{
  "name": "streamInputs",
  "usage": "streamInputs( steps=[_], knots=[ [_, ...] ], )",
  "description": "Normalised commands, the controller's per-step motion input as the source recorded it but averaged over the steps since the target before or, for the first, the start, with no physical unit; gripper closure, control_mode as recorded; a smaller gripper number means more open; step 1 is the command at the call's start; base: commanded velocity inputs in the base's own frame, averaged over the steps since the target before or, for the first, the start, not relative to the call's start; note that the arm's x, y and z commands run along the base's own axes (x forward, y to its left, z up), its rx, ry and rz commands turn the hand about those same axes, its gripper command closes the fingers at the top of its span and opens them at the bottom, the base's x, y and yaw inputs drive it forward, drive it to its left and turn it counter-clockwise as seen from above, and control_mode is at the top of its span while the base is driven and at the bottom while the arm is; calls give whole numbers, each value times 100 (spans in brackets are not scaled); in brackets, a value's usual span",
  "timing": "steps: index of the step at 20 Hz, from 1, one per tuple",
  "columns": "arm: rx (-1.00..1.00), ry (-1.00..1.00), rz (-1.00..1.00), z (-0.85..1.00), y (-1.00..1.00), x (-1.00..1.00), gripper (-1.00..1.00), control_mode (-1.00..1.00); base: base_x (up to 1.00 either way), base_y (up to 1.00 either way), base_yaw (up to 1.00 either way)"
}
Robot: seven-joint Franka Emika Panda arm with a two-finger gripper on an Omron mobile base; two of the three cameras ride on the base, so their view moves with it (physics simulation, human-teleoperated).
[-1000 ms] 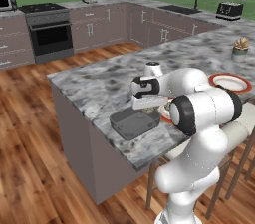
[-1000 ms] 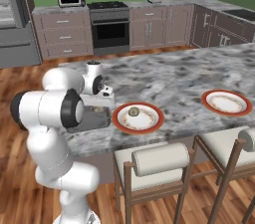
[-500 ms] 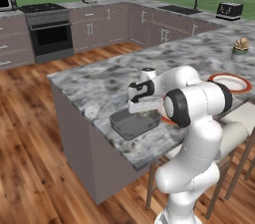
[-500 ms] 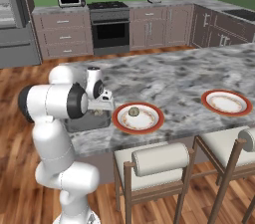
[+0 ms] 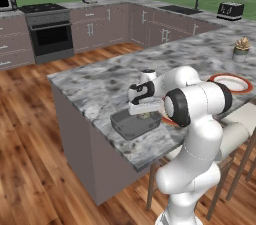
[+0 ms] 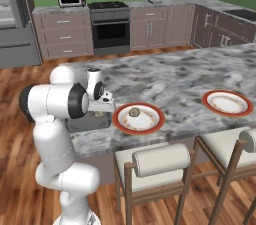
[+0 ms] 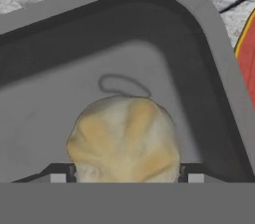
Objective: Place two dumplings into each of the tupperware containers and then place the containers in the fridge.
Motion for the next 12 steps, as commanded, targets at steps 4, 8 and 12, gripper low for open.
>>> streamInputs(
  steps=[4,8,12],
  knots=[
    [0,3,0,33,0,0,-100,-100,0,0,0],
    [0,2,0,47,-3,0,-100,-100,0,0,0],
    [0,5,-9,56,-52,1,-100,-100,0,0,0]
  ],
)
